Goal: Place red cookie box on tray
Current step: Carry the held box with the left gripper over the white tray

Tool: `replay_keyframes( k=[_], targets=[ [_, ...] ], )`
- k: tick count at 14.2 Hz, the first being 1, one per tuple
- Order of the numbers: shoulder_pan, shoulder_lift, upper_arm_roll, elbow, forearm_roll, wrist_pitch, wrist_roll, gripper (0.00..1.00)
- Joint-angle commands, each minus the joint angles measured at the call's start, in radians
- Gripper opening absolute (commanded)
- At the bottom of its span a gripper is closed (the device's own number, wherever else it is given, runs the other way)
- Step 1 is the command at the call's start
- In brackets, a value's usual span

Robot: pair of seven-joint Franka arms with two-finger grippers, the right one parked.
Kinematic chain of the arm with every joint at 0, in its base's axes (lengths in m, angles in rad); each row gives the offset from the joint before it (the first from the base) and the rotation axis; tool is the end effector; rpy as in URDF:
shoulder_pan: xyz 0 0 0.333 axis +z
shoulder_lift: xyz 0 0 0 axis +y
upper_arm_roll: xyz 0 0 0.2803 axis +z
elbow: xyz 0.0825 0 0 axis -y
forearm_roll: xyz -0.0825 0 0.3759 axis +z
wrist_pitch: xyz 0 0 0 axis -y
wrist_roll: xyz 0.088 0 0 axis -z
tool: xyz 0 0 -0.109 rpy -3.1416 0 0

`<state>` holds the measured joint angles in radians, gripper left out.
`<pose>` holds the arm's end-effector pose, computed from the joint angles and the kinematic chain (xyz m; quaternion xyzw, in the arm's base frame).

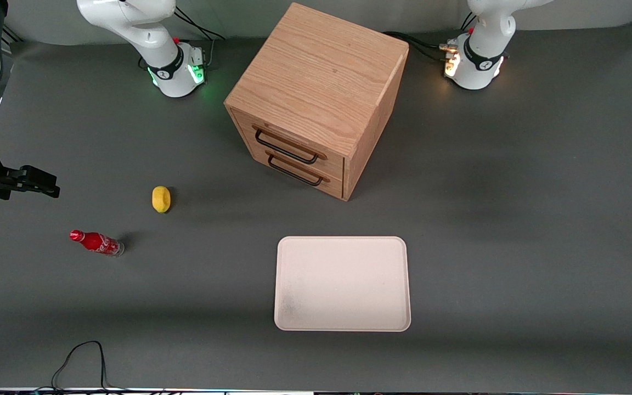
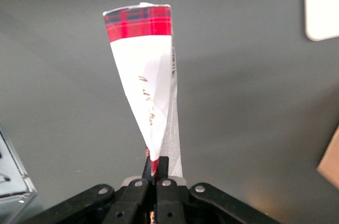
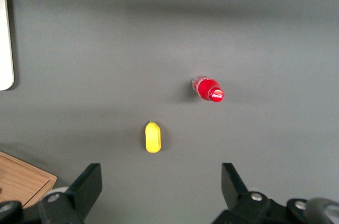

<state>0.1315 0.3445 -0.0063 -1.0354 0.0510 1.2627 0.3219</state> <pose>0.5947 0.0824 0.6029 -0.9938 0.0916 0.0623 0.0101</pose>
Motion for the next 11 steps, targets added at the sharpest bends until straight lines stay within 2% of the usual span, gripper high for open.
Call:
replay_keyframes(
  k=[1, 4, 7, 11],
  targets=[
    [-0.177, 0.01, 0.02, 0.032, -0.007, -0.02, -0.26, 0.0],
    [-0.346, 0.047, 0.022, 0.034, -0.005, 0.003, -0.491, 0.0],
    [-0.462, 0.091, 0.022, 0.037, -0.005, 0.064, -0.653, 0.0],
    [-0.556, 0.224, 0.014, 0.151, -0.01, 0.115, -0.707, 0.0]
  ],
)
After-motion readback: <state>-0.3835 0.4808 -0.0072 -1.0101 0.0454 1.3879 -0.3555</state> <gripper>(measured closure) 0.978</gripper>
